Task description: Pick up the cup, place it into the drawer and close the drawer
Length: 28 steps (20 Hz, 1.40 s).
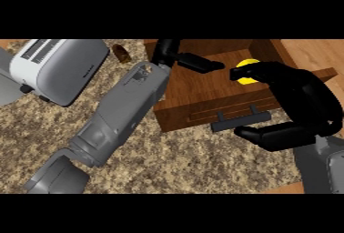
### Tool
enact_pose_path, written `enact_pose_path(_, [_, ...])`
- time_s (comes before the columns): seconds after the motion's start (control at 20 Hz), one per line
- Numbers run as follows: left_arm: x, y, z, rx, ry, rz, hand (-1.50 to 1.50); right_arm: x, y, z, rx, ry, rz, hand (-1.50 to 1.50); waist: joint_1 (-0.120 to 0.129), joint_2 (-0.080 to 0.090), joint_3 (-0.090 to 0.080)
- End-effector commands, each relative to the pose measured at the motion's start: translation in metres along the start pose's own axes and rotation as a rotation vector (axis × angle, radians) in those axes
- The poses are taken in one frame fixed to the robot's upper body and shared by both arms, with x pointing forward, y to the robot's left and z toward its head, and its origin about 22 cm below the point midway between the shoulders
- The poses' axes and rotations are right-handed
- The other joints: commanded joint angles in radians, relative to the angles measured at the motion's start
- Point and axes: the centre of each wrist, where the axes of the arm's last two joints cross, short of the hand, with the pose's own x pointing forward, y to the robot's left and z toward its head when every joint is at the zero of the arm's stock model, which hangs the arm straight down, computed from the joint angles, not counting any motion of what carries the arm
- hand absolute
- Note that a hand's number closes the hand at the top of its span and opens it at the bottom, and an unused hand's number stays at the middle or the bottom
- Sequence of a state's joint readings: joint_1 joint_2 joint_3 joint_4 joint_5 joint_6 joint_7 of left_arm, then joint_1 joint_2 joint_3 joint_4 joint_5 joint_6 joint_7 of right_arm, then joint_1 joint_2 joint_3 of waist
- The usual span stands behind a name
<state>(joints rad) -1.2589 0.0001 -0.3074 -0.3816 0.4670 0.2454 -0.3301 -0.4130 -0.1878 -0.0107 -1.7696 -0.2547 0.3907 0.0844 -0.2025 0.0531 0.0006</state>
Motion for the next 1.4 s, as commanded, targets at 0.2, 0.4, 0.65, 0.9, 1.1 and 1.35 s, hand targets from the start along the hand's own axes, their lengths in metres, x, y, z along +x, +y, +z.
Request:
enact_pose_path(0.2, [0.012,-0.001,-0.004,0.106,-0.136,0.146,-1.5,-0.005,0.019,0.003,0.385,0.194,0.048,1.5,0.031,-0.021,-0.002])
enact_pose_path(0.4, [0.01,-0.001,-0.004,0.144,-0.135,0.141,-1.5,-0.006,0.007,0.018,0.462,0.347,0.201,-1.5,0.071,-0.029,0.0])
enact_pose_path(0.65, [-0.002,0.003,0.002,0.16,-0.119,0.184,-1.5,-0.01,0.014,0.031,0.395,0.418,0.471,-1.5,0.141,-0.041,0.001])
enact_pose_path(0.9, [0.0,0.007,0.0,0.172,-0.153,0.234,-1.5,-0.07,0.027,0.046,0.345,0.536,0.527,-1.5,0.194,-0.04,0.001])
enact_pose_path(1.1, [-0.028,0.019,0.018,0.162,-0.155,0.274,-1.5,-0.118,0.038,0.047,0.424,0.64,0.556,-1.5,0.235,-0.043,0.001])
enact_pose_path(1.35, [-0.054,0.044,0.041,0.181,-0.158,0.292,-1.5,-0.161,0.032,0.029,0.43,0.715,0.588,1.5,0.27,-0.045,0.001])
